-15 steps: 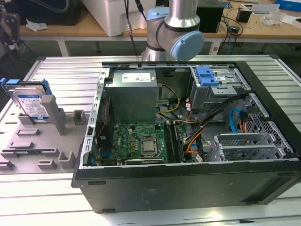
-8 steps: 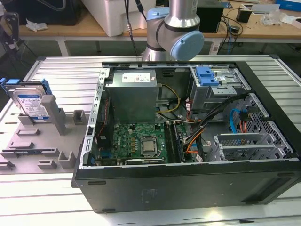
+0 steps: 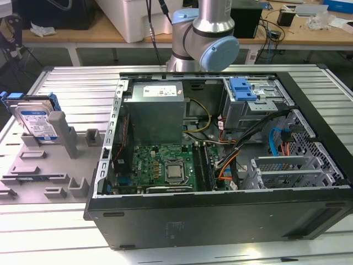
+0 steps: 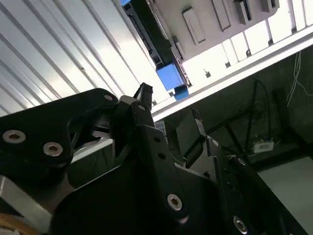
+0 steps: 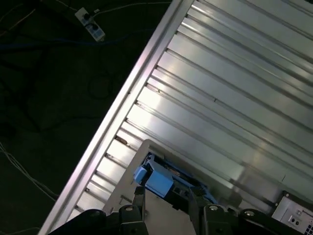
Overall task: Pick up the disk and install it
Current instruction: 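Pick up the disk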
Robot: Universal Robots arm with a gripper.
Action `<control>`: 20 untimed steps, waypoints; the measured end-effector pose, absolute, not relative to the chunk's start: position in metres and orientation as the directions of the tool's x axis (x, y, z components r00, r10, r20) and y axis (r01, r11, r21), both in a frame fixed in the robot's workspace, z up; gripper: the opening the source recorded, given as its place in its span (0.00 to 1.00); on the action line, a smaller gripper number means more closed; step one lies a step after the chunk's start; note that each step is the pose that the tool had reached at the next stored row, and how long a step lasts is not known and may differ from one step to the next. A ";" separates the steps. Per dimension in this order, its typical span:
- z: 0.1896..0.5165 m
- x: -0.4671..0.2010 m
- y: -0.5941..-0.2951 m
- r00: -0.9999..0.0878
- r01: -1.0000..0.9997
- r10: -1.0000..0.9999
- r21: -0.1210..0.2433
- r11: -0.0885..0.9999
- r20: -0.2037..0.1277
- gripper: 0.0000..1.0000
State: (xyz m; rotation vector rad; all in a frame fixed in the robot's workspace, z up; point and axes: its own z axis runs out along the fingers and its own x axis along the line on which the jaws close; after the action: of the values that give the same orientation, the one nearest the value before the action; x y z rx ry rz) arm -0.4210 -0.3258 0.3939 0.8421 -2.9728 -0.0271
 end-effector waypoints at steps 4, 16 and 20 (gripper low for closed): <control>0.394 -0.421 -0.326 -0.809 -0.586 -0.587 0.029 0.810 0.046 0.48; 0.394 -0.421 -0.326 -0.774 -0.631 -0.632 0.029 0.775 0.047 0.48; 0.394 -0.421 -0.326 -0.739 -0.672 -0.672 0.029 0.740 0.047 0.48</control>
State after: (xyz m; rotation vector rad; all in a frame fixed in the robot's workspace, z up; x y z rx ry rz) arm -0.4210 -0.3258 0.3939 1.1133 -2.8800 -0.0157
